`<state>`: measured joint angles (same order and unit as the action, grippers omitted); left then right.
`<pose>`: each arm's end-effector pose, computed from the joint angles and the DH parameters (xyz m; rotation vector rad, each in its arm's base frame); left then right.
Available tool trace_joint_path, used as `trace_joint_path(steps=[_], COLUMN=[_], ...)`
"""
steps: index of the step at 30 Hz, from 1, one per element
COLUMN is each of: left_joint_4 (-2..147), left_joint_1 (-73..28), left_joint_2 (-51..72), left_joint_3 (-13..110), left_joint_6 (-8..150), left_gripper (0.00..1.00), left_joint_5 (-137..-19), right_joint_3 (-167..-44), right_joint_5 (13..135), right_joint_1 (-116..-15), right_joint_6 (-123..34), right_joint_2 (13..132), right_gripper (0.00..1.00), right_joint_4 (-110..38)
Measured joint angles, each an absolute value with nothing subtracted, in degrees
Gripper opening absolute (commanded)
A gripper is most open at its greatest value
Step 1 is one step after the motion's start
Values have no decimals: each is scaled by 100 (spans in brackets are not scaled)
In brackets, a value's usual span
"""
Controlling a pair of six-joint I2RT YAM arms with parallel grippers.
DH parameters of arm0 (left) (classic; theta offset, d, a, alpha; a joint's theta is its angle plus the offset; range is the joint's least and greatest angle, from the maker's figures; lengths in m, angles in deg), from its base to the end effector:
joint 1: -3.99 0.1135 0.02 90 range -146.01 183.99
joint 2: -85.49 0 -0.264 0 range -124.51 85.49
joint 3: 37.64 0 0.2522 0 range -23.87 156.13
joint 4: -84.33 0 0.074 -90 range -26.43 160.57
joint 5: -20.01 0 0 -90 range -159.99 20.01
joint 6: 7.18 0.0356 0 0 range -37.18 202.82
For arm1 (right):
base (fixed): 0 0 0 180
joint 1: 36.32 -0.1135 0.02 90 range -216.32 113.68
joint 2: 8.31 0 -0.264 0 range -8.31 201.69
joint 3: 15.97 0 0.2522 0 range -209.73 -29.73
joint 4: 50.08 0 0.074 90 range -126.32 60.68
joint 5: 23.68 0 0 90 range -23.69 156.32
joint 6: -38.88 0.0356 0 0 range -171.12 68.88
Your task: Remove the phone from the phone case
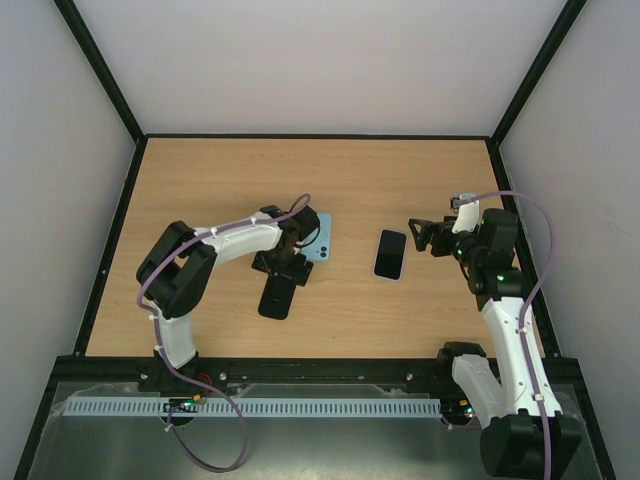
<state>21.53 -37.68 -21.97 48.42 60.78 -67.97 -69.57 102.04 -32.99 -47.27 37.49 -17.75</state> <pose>0.2586 -0.2285 0.1643 0.5150 2.9928 -0.0357 0.1803 0.0103 0.2943 -0.2774 1.9461 0.6259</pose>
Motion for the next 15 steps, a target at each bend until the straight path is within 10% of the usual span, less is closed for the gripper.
trace_joint_path(steps=[15], left_joint_4=[2157], left_joint_1=[-3556], left_joint_2=[-2398], left_joint_3=[4704], left_joint_6=[6325], left_gripper=[100], left_joint_5=[-7203], right_joint_3=[-6922], right_joint_5=[10197], right_joint_1=[-3301], right_joint_6=[-4724], right_joint_2=[3738], right_gripper=[98], right_joint_4=[-1779])
